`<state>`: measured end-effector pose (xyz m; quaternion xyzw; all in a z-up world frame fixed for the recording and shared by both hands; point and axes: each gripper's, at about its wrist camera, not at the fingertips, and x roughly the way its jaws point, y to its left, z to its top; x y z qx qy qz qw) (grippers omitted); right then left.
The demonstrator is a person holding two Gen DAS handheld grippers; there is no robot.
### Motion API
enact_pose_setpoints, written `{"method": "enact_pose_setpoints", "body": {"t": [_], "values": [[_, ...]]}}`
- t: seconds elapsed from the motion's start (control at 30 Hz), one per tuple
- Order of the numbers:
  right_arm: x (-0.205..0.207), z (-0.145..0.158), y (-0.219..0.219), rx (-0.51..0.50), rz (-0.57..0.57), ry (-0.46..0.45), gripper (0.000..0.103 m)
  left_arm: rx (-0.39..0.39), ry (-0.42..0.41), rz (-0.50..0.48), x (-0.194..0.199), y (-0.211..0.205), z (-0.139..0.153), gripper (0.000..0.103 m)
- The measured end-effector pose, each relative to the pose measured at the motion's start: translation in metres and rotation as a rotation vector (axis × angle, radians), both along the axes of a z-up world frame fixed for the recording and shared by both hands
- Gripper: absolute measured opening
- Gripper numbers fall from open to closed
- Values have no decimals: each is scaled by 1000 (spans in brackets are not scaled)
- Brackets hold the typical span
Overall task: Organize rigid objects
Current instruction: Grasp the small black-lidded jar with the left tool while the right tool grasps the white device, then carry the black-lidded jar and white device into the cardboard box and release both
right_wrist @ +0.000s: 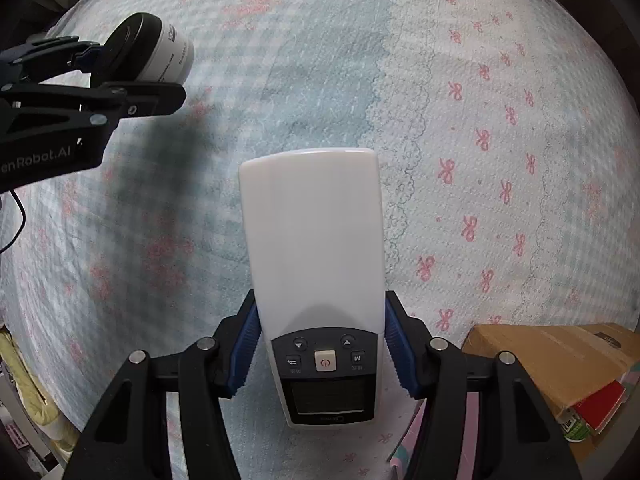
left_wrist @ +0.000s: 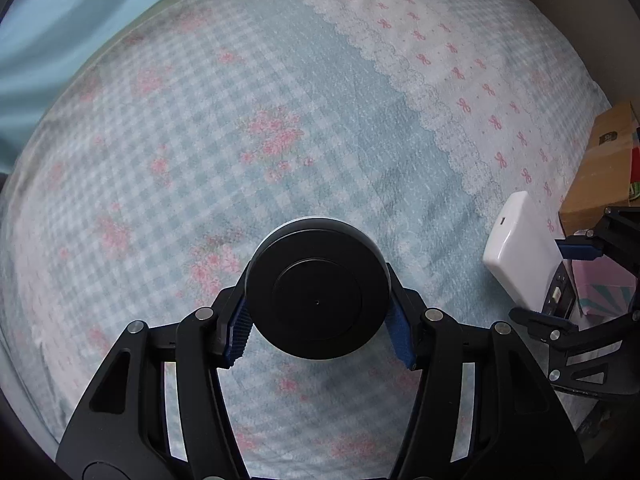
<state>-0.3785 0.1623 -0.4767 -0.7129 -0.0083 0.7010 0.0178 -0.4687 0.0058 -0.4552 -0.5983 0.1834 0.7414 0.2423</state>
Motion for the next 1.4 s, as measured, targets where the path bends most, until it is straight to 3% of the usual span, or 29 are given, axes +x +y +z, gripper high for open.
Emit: {"method": "enact_pose_setpoints", "body": {"t": [0.27, 0.4, 0.6, 0.7, 0.8, 1.1, 1.4], "values": [[23, 67, 0, -71, -97, 115, 54, 61, 73, 0, 39, 17, 57, 53], [55, 108, 7, -104, -177, 179, 54, 97, 122, -18, 73, 13, 100, 53], [99, 161, 28, -156, -302, 284, 54, 160, 182, -50, 120, 29, 157, 53], [129, 195, 43, -154, -345, 331, 54, 193, 191, -55, 141, 44, 176, 53], [148, 209, 71, -167, -400, 364, 54, 208, 192, -58, 162, 65, 189, 53], [209, 224, 179, -226, -531, 401, 54, 187, 162, -37, 213, 154, 193, 53], [232, 186, 286, -342, -703, 390, 54, 152, 71, -13, 224, 246, 137, 54]]}}
